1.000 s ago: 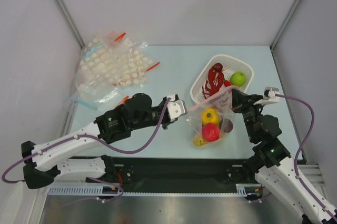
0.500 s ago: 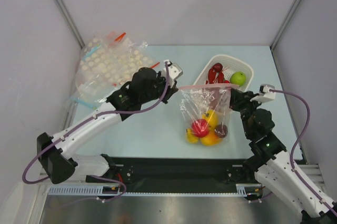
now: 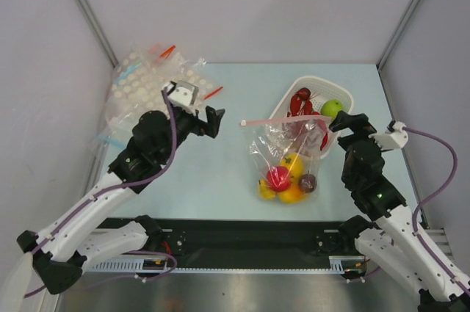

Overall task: Place the food in the zip-top bag and seal the zipper
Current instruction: Place the zipper food storage bag at the center of the board, then reset both arms

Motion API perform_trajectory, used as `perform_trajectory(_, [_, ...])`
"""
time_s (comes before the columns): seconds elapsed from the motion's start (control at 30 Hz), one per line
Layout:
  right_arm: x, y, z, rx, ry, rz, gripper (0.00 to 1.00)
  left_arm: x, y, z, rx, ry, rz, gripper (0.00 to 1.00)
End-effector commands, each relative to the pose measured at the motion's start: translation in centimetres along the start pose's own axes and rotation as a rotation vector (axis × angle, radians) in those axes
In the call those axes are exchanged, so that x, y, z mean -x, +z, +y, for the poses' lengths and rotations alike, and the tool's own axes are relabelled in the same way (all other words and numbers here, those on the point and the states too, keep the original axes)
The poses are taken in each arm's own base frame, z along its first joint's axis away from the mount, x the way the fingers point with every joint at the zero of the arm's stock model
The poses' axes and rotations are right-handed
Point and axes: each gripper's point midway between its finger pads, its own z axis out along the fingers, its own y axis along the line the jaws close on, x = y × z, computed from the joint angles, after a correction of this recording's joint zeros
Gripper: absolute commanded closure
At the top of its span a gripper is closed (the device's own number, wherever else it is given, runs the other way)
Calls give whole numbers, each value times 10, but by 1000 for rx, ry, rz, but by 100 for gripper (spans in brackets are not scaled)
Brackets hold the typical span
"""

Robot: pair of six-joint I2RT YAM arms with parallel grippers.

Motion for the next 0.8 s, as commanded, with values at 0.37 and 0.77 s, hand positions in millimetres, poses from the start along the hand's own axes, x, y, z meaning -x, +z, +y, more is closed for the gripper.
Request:
perform_trajectory(0.37, [101,-48,-61,-198,168,-308,0,34,-58,114,600,-98,-221,0])
perform_trajectory(0.77, [96,-50,-66,-171,242,-312,0,30,-56,113,592,-42,-200,0])
